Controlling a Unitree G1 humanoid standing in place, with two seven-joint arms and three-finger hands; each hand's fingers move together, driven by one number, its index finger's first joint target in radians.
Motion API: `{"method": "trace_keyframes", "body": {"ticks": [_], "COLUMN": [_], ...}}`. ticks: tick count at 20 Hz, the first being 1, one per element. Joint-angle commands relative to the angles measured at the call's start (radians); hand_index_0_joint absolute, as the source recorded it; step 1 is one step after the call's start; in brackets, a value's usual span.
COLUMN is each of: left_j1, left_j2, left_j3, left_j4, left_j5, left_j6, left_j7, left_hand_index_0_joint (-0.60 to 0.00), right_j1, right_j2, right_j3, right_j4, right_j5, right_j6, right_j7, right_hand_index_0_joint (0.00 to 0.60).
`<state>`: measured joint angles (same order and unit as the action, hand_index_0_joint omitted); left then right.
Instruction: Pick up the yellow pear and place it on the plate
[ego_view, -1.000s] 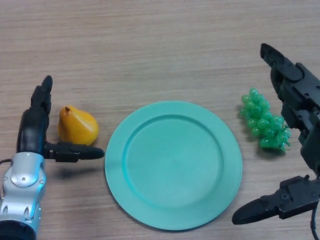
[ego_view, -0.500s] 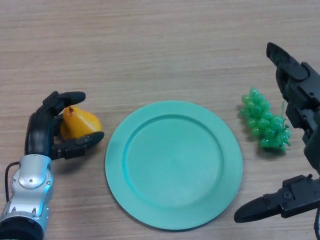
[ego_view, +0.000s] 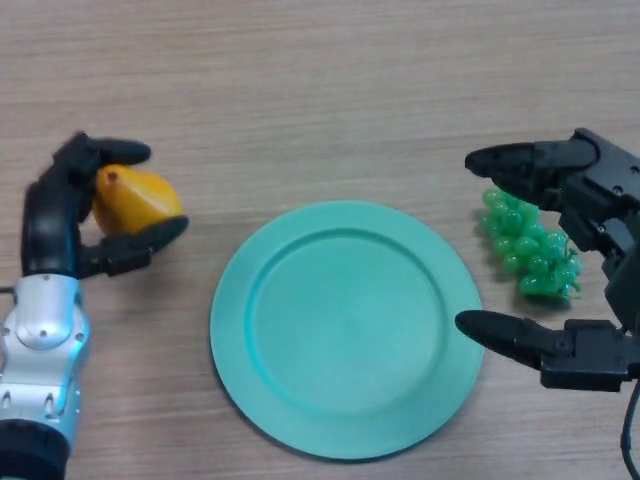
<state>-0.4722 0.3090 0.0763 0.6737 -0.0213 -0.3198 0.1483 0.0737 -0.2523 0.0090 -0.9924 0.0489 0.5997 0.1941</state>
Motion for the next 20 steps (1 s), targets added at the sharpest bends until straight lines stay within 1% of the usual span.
{"method": "trace_keyframes", "body": {"ticks": [1,2,3,4,5,6,7,8,9,10,11,12,14,16,17,20], "left_j1": [-0.006,0.036,0.045,0.069,0.081,0.104,0.106,0.106,0.109,0.110,0.111,0.110,0.115,0.127,0.124,0.133], "left_j2": [0.010,-0.040,-0.062,-0.093,-0.104,-0.113,-0.115,-0.116,-0.118,-0.119,-0.119,-0.119,-0.119,-0.119,-0.119,-0.119], "left_j3": [0.007,-0.025,-0.032,-0.066,-0.089,-0.144,-0.171,-0.183,-0.232,-0.270,-0.284,-0.312,-0.329,-0.341,-0.343,-0.348], "left_j4": [-0.182,-0.395,-0.435,-0.513,-0.549,-0.591,-0.593,-0.590,-0.569,-0.548,-0.540,-0.499,-0.457,-0.427,-0.414,-0.390], "left_j5": [0.001,-0.034,-0.049,-0.087,-0.095,-0.093,-0.088,-0.084,-0.066,-0.069,-0.079,-0.065,-0.054,0.033,0.048,0.052], "left_j6": [-0.023,0.130,0.145,0.208,0.214,0.231,0.232,0.229,0.227,0.242,0.250,0.230,0.222,0.227,0.229,0.205], "left_j7": [-0.026,-0.106,-0.109,-0.126,-0.127,-0.139,-0.132,-0.129,-0.127,-0.113,-0.107,-0.098,-0.088,-0.114,-0.113,-0.081], "left_hand_index_0_joint": [-0.600,-0.600,-0.600,-0.600,-0.600,-0.600,-0.600,-0.600,-0.600,-0.600,-0.600,-0.600,-0.600,-0.600,-0.600,-0.600], "right_j1": [-0.024,-0.024,-0.022,-0.017,-0.016,-0.020,-0.019,-0.017,-0.014,-0.017,-0.015,-0.013,-0.001,0.002,0.002,-0.014], "right_j2": [-0.006,-0.009,-0.008,-0.006,-0.008,-0.013,-0.015,-0.015,-0.021,-0.029,-0.031,-0.027,-0.031,-0.048,-0.053,-0.061], "right_j3": [-0.057,-0.066,-0.067,-0.074,-0.080,-0.082,-0.085,-0.088,-0.098,-0.107,-0.111,-0.122,-0.130,-0.141,-0.143,-0.124], "right_j4": [-0.055,-0.055,-0.055,-0.055,-0.055,-0.055,-0.055,-0.055,-0.055,-0.055,-0.055,-0.055,-0.055,-0.055,-0.055,-0.055], "right_j5": [0.021,0.025,0.024,0.029,0.036,0.034,0.036,0.037,0.043,0.044,0.044,0.055,0.075,0.091,0.093,0.078], "right_j6": [-0.102,-0.105,-0.107,-0.116,-0.117,-0.115,-0.117,-0.122,-0.132,-0.135,-0.141,-0.150,-0.154,-0.161,-0.164,-0.175], "right_j7": [-0.002,0.000,0.001,0.004,0.003,-0.001,-0.001,-0.001,-0.006,-0.011,-0.012,-0.017,-0.031,-0.043,-0.048,-0.066], "right_hand_index_0_joint": [0.150,0.000,0.000,0.000,0.000,0.000,0.000,0.100,0.017,0.000,0.000,0.000,0.000,0.000,0.000,0.000]}}
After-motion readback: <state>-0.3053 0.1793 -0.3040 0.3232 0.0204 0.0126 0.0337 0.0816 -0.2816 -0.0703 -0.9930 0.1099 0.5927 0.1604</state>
